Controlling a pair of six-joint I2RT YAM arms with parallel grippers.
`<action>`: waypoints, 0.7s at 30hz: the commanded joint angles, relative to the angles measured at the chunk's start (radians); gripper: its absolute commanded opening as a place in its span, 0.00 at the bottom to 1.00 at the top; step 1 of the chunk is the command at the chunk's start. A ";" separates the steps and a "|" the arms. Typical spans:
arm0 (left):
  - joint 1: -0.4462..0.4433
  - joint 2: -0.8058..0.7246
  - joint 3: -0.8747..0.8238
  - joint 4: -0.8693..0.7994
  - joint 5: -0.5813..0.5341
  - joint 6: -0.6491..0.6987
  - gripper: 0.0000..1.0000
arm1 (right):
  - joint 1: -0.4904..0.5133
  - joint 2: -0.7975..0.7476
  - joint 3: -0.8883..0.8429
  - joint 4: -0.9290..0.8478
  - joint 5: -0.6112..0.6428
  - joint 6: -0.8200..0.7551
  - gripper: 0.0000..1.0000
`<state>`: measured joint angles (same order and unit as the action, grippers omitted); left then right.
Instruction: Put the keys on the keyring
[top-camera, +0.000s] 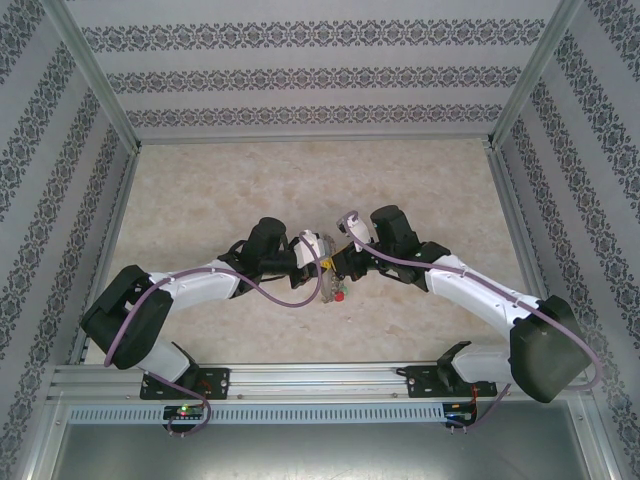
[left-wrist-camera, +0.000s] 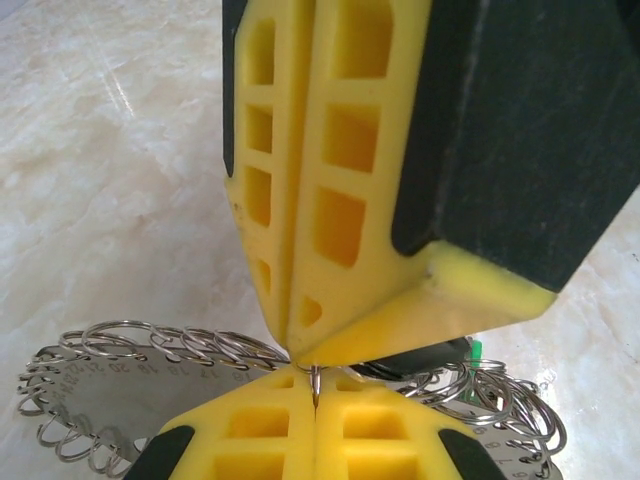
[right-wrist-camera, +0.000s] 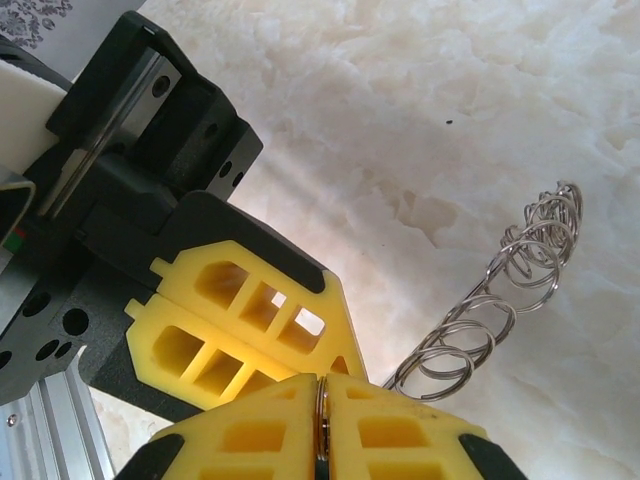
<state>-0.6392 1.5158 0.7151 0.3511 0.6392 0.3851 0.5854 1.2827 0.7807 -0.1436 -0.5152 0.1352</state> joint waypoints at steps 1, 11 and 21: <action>0.011 -0.034 -0.002 0.064 0.004 -0.012 0.00 | 0.005 0.015 0.033 -0.020 -0.022 -0.003 0.10; 0.012 -0.023 -0.056 0.177 -0.066 -0.076 0.00 | -0.027 -0.023 -0.021 -0.037 0.106 0.051 0.00; 0.007 0.028 -0.095 0.315 -0.044 -0.156 0.00 | -0.068 -0.023 -0.081 0.005 0.035 0.178 0.00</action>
<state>-0.6422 1.5379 0.6281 0.5720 0.6025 0.2691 0.5411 1.2724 0.7177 -0.1112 -0.4957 0.2649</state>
